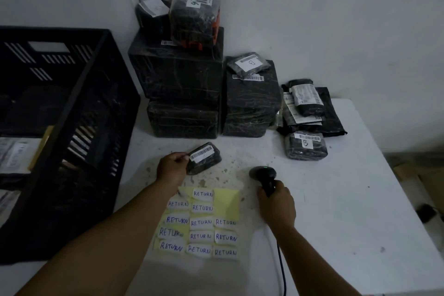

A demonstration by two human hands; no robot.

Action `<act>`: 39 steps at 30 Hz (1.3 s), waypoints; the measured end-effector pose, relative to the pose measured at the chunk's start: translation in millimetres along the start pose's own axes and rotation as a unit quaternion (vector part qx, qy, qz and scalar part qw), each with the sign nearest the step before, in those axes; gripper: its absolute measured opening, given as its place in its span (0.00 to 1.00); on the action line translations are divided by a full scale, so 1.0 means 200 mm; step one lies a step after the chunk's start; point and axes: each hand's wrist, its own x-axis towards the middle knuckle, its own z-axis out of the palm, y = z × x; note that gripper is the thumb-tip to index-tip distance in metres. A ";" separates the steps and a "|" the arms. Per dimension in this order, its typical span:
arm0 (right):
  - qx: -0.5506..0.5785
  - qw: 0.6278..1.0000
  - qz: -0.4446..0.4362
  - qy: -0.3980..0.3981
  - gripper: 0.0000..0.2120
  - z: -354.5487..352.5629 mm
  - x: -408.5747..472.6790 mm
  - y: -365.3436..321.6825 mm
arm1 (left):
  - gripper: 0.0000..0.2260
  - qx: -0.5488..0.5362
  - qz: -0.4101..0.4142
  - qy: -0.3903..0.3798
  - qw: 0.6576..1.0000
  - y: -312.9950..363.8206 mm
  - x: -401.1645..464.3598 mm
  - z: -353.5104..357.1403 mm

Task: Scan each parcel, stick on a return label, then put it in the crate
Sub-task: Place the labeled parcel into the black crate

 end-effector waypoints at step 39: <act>-0.262 0.907 -0.325 -0.055 0.07 0.28 -0.33 -0.03 | 0.21 0.468 0.309 -0.148 0.814 -0.33 -0.47 -0.04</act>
